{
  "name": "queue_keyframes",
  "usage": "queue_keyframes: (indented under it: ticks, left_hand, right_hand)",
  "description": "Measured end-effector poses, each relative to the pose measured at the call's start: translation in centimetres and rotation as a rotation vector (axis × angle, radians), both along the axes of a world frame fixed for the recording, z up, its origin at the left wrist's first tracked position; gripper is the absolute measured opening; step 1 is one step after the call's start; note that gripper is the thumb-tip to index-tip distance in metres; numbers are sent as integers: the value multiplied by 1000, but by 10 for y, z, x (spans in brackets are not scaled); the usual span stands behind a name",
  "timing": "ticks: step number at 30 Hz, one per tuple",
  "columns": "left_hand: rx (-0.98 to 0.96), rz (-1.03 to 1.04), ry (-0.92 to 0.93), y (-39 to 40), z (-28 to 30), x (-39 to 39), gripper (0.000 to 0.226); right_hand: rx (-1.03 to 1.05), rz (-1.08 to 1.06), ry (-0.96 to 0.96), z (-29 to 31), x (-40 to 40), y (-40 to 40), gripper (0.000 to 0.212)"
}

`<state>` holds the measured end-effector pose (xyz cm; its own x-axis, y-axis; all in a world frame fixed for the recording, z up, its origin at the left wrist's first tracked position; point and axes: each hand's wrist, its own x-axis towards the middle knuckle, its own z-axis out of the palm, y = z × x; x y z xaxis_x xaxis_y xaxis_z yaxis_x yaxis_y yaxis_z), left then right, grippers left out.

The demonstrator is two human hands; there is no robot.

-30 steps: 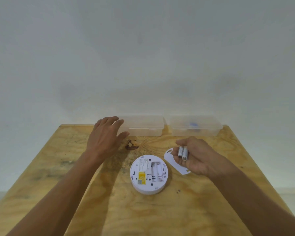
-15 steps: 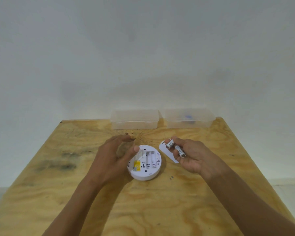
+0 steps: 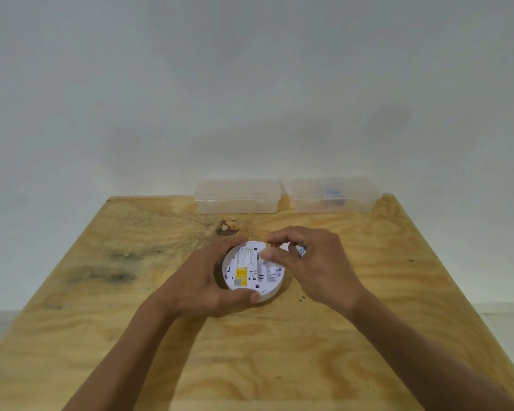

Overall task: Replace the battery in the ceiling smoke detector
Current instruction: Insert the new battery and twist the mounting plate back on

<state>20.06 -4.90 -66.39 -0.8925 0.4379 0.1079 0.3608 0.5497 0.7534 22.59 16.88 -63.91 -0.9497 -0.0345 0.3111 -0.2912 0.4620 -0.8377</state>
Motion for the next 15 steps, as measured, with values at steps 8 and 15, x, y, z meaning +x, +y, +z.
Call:
queue_keyframes:
  ticks: [8, 15]
  left_hand:
    - [61, -29, 39, 0, -6, -4, 83]
    - [72, -46, 54, 0, -9, -8, 88]
  right_hand:
    - [331, 114, 333, -27, 1, 0, 15]
    - [382, 215, 203, -29, 1, 2, 20]
